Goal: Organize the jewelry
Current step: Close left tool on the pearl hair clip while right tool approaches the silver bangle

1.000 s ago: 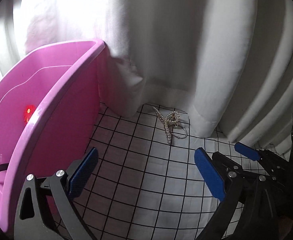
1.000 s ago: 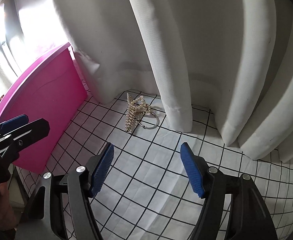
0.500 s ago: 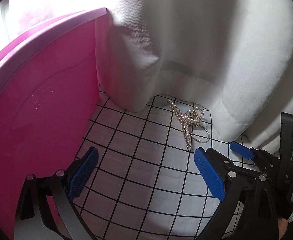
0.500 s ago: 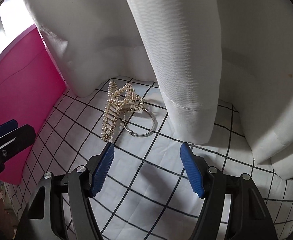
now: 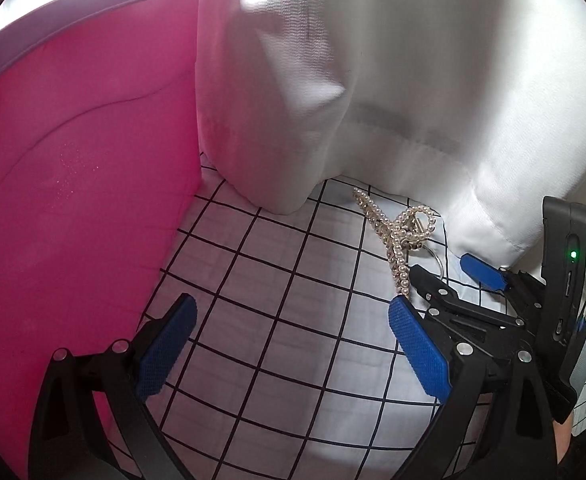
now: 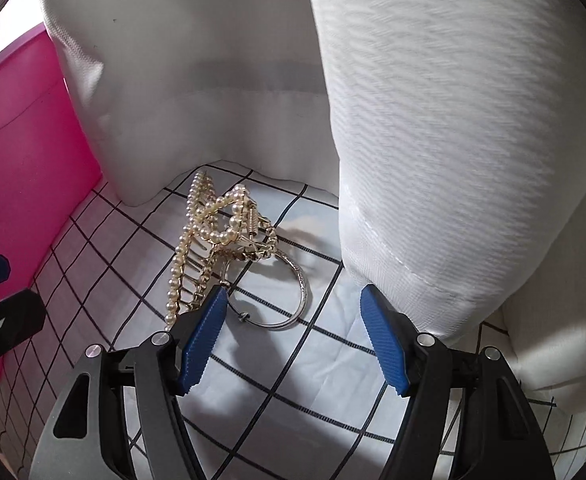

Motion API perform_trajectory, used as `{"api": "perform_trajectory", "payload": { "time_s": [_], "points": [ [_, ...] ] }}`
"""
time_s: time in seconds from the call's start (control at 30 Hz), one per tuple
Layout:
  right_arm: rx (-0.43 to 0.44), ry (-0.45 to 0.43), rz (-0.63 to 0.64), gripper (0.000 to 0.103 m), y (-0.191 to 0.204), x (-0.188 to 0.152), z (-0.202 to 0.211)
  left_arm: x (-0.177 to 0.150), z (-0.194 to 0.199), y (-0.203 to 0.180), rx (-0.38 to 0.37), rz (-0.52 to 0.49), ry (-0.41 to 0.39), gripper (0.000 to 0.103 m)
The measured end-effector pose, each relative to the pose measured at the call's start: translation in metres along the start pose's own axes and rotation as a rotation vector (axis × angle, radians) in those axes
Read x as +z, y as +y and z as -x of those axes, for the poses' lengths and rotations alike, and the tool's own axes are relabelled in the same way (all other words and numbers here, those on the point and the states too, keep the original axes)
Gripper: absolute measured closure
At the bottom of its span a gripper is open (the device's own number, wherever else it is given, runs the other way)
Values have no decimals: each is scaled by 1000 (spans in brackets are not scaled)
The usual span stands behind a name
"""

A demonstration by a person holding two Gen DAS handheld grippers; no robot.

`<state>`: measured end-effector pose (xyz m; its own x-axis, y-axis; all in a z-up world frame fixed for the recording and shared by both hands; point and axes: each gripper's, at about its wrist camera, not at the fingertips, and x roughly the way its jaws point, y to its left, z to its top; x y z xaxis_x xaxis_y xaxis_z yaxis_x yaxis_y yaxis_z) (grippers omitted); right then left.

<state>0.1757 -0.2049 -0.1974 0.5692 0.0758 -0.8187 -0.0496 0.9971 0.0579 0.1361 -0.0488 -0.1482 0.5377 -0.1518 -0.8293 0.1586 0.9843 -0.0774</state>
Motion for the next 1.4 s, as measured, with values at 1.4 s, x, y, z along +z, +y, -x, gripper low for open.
{"api": "perform_trajectory", "payload": {
  "time_s": [1.4],
  "points": [
    [42,-12,57,34,-43,65,-53,24,-61,-58,-60,-18,26,8]
  ]
}}
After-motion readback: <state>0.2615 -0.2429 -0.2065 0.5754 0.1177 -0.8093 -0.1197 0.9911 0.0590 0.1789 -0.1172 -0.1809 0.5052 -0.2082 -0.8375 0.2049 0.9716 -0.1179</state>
